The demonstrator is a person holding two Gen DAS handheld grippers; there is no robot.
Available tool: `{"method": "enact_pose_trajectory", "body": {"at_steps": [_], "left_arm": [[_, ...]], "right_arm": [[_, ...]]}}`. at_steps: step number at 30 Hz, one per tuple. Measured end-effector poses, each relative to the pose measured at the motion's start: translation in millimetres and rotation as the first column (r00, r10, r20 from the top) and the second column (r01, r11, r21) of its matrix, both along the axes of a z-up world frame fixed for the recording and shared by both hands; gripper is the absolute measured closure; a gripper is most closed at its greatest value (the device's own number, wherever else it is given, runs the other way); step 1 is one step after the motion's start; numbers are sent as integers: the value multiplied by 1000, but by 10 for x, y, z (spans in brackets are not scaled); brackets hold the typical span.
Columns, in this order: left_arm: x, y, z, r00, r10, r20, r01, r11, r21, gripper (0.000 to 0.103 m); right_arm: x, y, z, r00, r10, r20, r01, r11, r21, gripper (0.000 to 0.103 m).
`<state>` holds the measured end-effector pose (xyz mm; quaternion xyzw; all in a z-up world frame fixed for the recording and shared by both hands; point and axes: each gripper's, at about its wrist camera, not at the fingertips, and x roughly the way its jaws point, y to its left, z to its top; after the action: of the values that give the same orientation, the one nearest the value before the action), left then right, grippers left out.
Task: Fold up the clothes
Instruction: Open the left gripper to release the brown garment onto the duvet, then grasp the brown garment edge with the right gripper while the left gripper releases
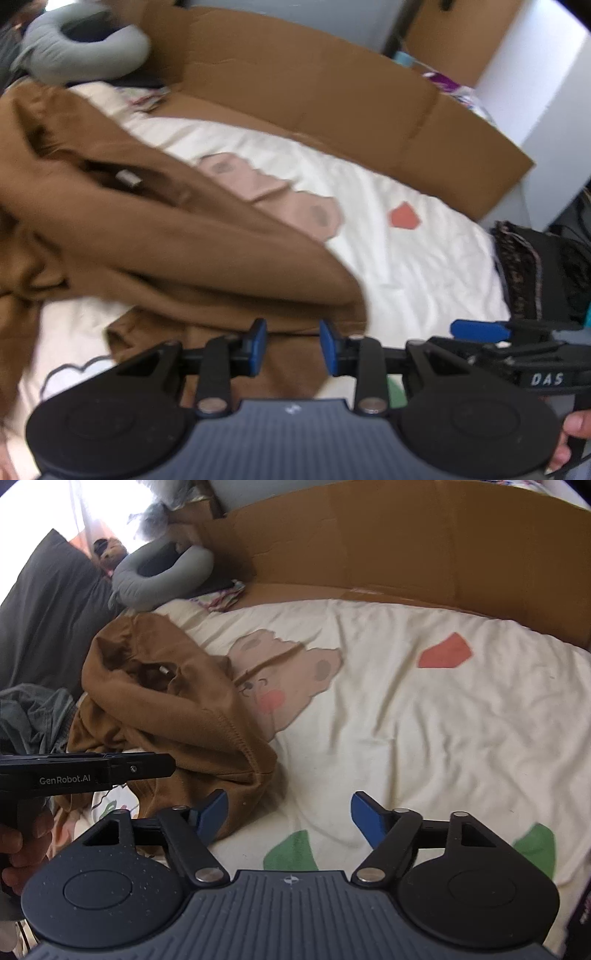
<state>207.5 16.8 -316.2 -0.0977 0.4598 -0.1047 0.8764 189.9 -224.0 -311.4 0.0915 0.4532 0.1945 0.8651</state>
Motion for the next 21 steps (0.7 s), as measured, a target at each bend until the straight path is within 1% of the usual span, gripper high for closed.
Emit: {"method": "enact_pose_trajectory", "body": {"at_steps": [2,4,5,6,8,10,12,14,17,21], "left_arm": [[-8,102,-32,1000,25,-8,-25,1000,10,71],[-16,202,-55,999,48,-15,-48,999,16,71],[-19,240,-57,998,60,-14,-60,998,19,71],[-23,278,-60,997,72,-14,-71,997,23,71],[-29,342,-64,996,91,-12,-90,996,28,71],[-34,396,-70,994,107,-11,-107,994,31,71],[-31,432,-76,993,118,-11,-118,992,33,71],[-30,457,-84,992,126,-11,-126,992,34,71],[-37,483,-96,991,134,-11,-133,991,31,71],[-59,517,-109,990,141,-16,-140,990,29,71]], "right_arm": [[48,79,-20,1000,19,4,-19,1000,-8,31],[97,161,-41,999,38,7,-38,999,-18,39],[124,217,-53,999,44,6,-43,999,-33,45],[150,272,-62,999,49,6,-49,998,-47,48],[186,377,-65,998,57,12,-56,996,-69,54],[191,484,-50,998,64,27,-61,994,-89,54],[184,585,-46,997,72,38,-67,990,-123,63],[178,683,-45,996,79,47,-71,985,-155,63],[191,776,-79,995,84,48,-74,979,-192,67],[229,874,-137,994,92,52,-77,967,-243,67]]}}
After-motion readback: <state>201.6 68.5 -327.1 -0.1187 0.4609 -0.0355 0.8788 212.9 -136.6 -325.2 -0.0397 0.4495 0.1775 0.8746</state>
